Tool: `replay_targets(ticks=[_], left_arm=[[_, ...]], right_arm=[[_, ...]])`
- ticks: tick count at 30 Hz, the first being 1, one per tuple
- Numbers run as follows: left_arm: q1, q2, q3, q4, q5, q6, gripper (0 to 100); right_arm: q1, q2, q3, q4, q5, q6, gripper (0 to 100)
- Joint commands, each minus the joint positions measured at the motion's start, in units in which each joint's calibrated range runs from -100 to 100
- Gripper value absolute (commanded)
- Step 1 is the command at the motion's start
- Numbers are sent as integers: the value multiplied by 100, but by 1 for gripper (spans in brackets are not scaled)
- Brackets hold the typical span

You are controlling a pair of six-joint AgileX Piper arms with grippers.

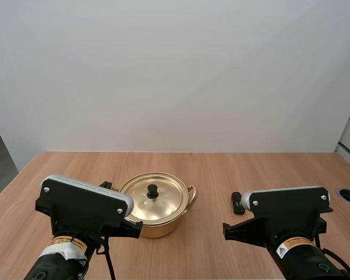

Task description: Open the pot, put the car inside, and close it

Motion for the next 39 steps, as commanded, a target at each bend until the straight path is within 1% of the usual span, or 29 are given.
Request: replay_targets(ticks=[1, 6, 8, 10, 13, 15, 17, 19, 21, 25, 26, 28, 31, 32, 33, 36, 37, 38, 39], left_arm=[[4, 0, 0, -1, -4, -2, 0], [4, 0, 0, -1, -4, -2, 0], [4, 0, 0, 54, -194, 43, 0], [4, 0, 0, 291, -399, 104, 0], [4, 0, 0, 373, -553, 128, 0], [4, 101, -62, 461, -452, 128, 0], [4, 343, -340, 461, -411, 128, 0], [4, 711, -728, 461, -249, -28, 0], [4, 1138, -1126, 461, 42, -292, 0], [4, 2219, -1963, 461, 1522, -1082, 0], [4, 2410, -2133, 461, 1734, -1124, 0], [4, 2815, -2352, 461, 1448, -1124, 0], [4, 3144, -2482, 368, 178, -1124, 0], [4, 3214, -2560, 300, 92, -1050, 0], [-18, 3278, -2668, 271, 330, -785, 0], [-155, 3715, -3015, -239, 1576, 905, 0], [-194, 3926, -3111, -517, 1932, 1336, 0], [-237, 4145, -3207, -781, 2206, 1633, 0], [-264, 4327, -3303, -1021, 2351, 1753, 0]], right_arm=[[2, 0, 0, 7, -1, 2, 0], [2, 0, 0, -46, 2, 2, 0], [2, 0, 0, -12, -500, -6, 0], [2, 0, 0, -93, -1018, -6, 0], [2, 32, -42, -191, -1235, -6, 0], [2, 262, -213, -264, -1235, -6, 0], [2, 639, -474, -263, -1235, -6, 0], [-5, 1065, -816, -121, -1117, 62, 0], [-25, 1494, -1135, -158, -1116, 139, 0], [-74, 2413, -1798, -362, -580, 139, 0], [-74, 2609, -1960, -391, -462, 139, 0], [-74, 2937, -2209, -320, -358, 139, 0], [-74, 3288, -2533, -291, -298, 37, 0], [-74, 3423, -2668, -291, -140, -13, 0], [-74, 3538, -2776, -291, 22, -42, 0], [-59, 4030, -3116, -269, 371, -41, 0], [-60, 4211, -3215, -269, 413, -41, 0], [-60, 4395, -3301, -269, 468, -41, 0], [-60, 4532, -3356, -269, 490, -41, 0]])
